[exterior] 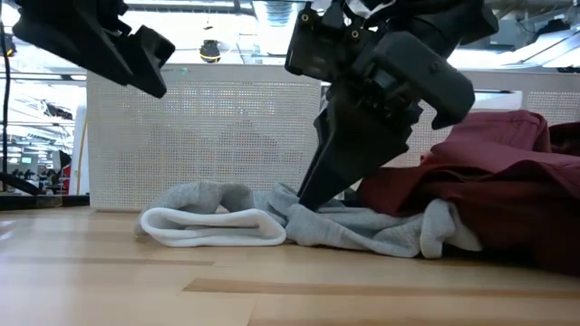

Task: Sort clothes
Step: Put the gray sock into the left white laundry organizer

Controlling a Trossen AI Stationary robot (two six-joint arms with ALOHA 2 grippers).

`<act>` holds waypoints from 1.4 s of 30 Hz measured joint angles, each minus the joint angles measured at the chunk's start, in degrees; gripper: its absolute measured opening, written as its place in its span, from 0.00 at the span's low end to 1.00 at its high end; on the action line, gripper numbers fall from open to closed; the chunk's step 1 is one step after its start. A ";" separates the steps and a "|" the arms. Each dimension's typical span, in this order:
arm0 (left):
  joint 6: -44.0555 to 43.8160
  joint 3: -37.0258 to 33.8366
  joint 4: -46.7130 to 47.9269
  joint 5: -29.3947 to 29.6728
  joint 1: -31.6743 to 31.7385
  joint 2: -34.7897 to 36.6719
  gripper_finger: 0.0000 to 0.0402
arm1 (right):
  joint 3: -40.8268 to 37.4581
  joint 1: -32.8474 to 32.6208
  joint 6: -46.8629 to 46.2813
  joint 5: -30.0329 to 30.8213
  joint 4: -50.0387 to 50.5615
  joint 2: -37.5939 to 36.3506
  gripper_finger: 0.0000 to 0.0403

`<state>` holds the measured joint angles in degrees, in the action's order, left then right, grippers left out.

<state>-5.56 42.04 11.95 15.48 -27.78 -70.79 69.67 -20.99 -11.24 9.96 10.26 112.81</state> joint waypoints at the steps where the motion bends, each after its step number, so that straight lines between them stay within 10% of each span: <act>1: 0.92 0.00 -1.41 -0.01 -0.10 -0.89 0.46 | 0.00 -0.09 0.58 0.42 0.08 -0.04 0.19; 5: 4.11 0.00 -6.89 0.00 -0.16 -4.32 0.46 | 0.00 -0.33 2.92 0.76 -0.22 -0.17 0.03; 42: 17.06 0.09 -46.66 1.32 6.24 -13.22 0.45 | 1.96 -6.70 23.38 17.28 -5.83 -20.23 0.00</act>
<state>11.51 42.13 -34.71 16.80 -21.54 -84.01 71.63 -27.69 12.15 27.24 4.44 92.58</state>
